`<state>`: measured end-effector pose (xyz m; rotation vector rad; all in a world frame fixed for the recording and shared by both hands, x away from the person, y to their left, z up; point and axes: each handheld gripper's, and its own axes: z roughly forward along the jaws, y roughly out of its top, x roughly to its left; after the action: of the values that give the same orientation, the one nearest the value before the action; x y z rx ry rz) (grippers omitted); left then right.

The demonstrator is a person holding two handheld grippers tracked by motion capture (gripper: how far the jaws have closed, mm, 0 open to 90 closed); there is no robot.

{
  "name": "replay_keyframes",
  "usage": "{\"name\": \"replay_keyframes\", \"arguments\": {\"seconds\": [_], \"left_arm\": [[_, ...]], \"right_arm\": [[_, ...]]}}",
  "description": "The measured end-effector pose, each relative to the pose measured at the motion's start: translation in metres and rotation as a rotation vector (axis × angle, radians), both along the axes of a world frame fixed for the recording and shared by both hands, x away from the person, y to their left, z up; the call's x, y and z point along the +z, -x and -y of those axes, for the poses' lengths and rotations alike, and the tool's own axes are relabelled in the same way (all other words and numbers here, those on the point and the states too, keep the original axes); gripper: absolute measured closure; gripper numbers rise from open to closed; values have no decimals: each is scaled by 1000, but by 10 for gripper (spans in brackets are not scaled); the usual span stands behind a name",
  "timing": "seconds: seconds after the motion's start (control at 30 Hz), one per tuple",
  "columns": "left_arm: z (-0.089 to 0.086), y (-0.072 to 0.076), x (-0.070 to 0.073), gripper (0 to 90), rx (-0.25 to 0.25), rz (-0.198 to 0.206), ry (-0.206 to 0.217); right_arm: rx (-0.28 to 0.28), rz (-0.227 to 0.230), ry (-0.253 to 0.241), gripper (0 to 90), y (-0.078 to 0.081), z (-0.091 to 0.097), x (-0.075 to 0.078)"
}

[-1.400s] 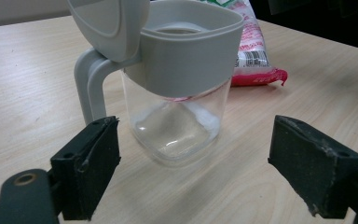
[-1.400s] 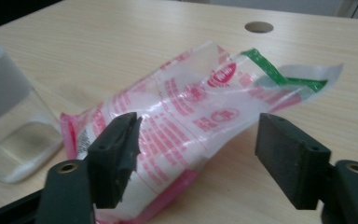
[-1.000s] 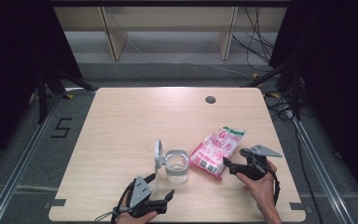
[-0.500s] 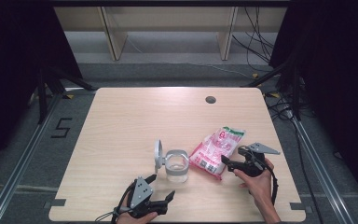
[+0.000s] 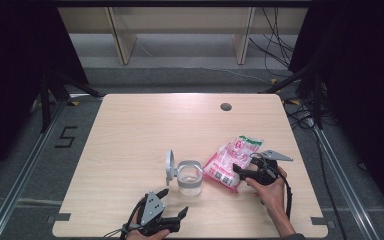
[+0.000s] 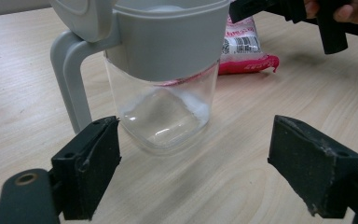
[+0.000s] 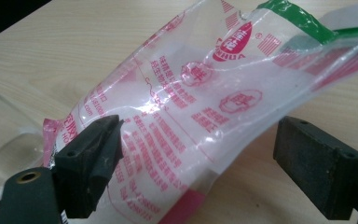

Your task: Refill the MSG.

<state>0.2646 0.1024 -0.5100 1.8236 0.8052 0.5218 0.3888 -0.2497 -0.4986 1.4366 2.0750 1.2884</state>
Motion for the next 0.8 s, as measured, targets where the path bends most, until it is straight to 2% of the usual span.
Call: {"name": "replay_keyframes", "arguments": {"seconds": [0.03, 0.07, 0.1, 0.2, 0.23, 0.27, 0.3, 0.33, 0.37, 0.4, 0.43, 0.47, 0.5, 0.53, 0.57, 0.6, 0.63, 0.67, 0.7, 0.73, 0.77, 0.8], "left_arm": [[0, 0, 0, 155, 0, 2, -1], [-1, -1, 1, 155, 1, 6, -10], [1, 1, -1, 156, 20, -12, 28], [0, 1, 0, 156, 15, -19, 26], [0, 1, 0, 156, 12, -16, 26], [1, 0, -1, 156, 15, -13, 42], [-1, -1, 0, 156, 5, 3, 7], [0, 0, -1, 156, 12, -11, 19], [1, 1, -2, 156, 10, -24, 18], [0, -1, -1, 156, -8, -2, 4], [0, -1, -1, 156, -5, -3, 6], [0, -1, -1, 156, -9, -1, 11], [0, -1, -2, 156, -9, -1, 10], [1, -1, -2, 156, -3, 0, 16], [1, 0, -2, 156, 0, -3, 12], [3, 1, -3, 156, 8, -23, 42], [1, 1, -2, 156, 7, -20, 24], [1, 1, -2, 156, 11, -19, 28], [0, -1, -2, 156, -6, 2, 6], [0, -1, -2, 156, 0, -1, -6], [-1, -1, -2, 156, -6, -1, -20], [1, 0, -2, 156, -3, -3, 15]], "right_arm": [[-5, -15, -40, 158, 1, -4, 1], [12, 5, -4, 159, -2, -2, 0], [11, 18, -6, 161, -5, -5, -1], [10, 14, -1, 178, -9, -8, -1], [20, 10, -14, 184, -10, -9, -1], [15, 8, -17, 198, -12, -10, -1], [14, 3, -22, 240, -14, -10, -2], [-5, 10, -13, 268, -15, -10, -4], [2, -3, -29, 287, -16, -9, -4], [-13, 10, -28, 314, -18, -8, -6], [-9, 2, -49, 344, -19, -7, -6], [-16, -3, -33, 372, -19, -5, -6], [-13, -4, -47, 393, -20, -4, -6], [-47, -39, -73, 409, -18, -6, -5], [-30, -4, -71, 430, -22, -3, -8], [-53, -30, -94, 441, -21, -5, -8], [-33, -11, -52, 448, -24, -2, -9], [-22, -10, -60, 459, -24, -1, -9], [-48, -16, -52, 467, -25, -4, -9], [-41, 3, -70, 472, -26, -4, -11], [-33, 1, -67, 478, -27, -4, -11], [-34, 1, -61, 490, -27, -4, -11]]}}
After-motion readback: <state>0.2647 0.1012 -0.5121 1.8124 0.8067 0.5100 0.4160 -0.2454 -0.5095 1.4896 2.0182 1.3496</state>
